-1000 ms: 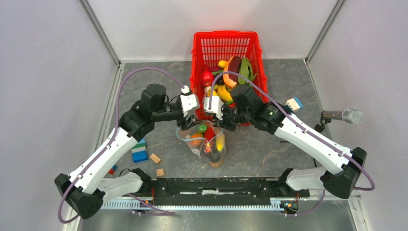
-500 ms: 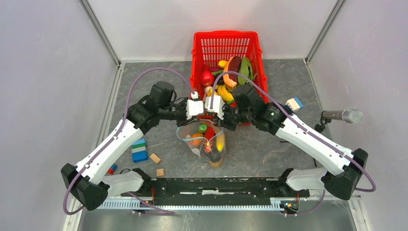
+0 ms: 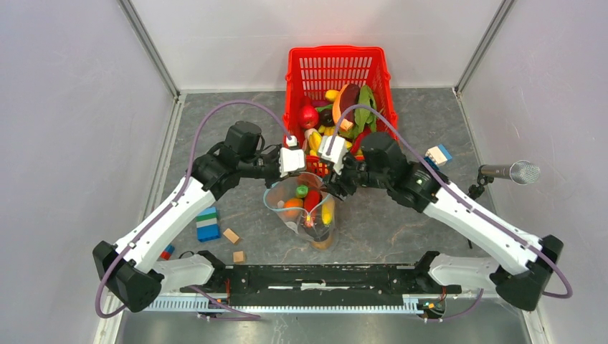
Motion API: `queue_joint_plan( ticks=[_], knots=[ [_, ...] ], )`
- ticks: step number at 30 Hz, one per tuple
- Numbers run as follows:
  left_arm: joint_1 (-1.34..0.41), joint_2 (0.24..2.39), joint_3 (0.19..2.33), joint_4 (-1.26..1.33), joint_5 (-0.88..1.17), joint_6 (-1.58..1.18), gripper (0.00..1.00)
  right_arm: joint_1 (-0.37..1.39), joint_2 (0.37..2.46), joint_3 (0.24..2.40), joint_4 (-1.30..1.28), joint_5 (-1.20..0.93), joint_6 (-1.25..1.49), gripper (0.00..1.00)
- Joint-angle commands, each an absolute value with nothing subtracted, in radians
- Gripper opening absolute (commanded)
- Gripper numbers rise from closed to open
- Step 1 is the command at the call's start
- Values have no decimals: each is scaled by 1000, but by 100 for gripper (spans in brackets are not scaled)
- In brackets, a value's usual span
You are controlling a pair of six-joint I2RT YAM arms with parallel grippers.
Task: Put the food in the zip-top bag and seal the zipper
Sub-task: Adjust the zipper food storage bag at the center of the board.
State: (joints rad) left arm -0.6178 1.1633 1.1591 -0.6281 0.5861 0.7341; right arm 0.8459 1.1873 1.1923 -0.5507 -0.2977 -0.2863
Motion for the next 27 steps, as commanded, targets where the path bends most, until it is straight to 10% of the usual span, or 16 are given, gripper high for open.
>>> queue_joint_plan(
  ticks=[1,6,12,27],
  knots=[
    [-622,1154,1161,-558,599,634,2,842,1031,1123,-384,-168,-85,68],
    [-621,1189,1250,-579,532,458,2,843,801,927,-229,-110,101,78],
    [-621,1230,1363,-640,450,237,2,875,718,774,-143,-208,230,66],
    [-621,1124,1326,-629,199,-220,2,1457,869,648,65,376,9,78]
  ],
)
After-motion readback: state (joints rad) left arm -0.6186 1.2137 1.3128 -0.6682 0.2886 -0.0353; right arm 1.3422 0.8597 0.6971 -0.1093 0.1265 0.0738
